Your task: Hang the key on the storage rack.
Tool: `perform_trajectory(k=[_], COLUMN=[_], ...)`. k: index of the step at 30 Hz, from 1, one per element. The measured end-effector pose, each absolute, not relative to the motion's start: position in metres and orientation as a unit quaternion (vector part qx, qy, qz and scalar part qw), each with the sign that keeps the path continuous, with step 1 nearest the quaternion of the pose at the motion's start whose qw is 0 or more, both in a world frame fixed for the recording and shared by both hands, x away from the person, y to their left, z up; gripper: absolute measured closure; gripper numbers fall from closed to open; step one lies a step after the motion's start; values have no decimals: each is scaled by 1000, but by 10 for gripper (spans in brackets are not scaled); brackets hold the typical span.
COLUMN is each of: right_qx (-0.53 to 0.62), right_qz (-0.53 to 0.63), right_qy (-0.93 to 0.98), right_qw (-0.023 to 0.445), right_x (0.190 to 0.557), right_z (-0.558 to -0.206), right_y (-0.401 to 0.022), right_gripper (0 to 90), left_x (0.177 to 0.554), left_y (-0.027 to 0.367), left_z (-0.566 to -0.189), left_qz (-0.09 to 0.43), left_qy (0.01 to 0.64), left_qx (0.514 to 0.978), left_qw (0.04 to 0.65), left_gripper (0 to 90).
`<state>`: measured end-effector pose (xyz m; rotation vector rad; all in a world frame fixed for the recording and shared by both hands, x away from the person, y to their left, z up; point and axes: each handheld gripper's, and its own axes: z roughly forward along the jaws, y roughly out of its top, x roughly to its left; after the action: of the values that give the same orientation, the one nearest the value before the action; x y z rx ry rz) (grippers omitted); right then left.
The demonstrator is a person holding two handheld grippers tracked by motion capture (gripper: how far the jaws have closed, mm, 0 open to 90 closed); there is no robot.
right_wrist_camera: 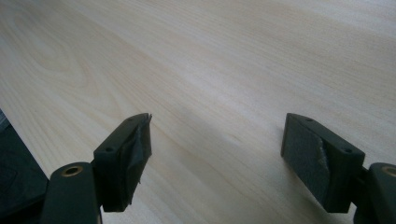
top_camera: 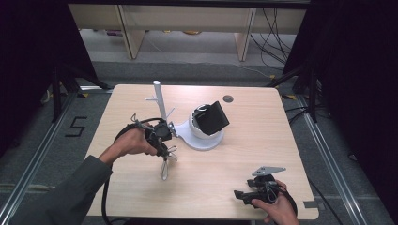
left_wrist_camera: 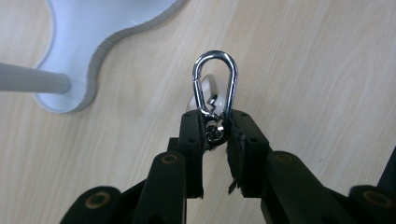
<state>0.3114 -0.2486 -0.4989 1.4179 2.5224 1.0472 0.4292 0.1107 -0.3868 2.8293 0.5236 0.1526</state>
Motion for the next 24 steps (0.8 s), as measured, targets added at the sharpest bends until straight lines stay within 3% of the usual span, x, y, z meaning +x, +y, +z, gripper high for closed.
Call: perform_trajectory(k=[24], right_qx=[465], right_qz=[342], right_qy=[816], right_qw=[30], right_x=[312], right_z=[-499], right_y=[-249], right_gripper=[252], left_x=[440], left_y=[162], left_z=[-323], left_qz=[102], left_qy=[236], left_qx=[959], left_qw=[117], left_gripper=[754])
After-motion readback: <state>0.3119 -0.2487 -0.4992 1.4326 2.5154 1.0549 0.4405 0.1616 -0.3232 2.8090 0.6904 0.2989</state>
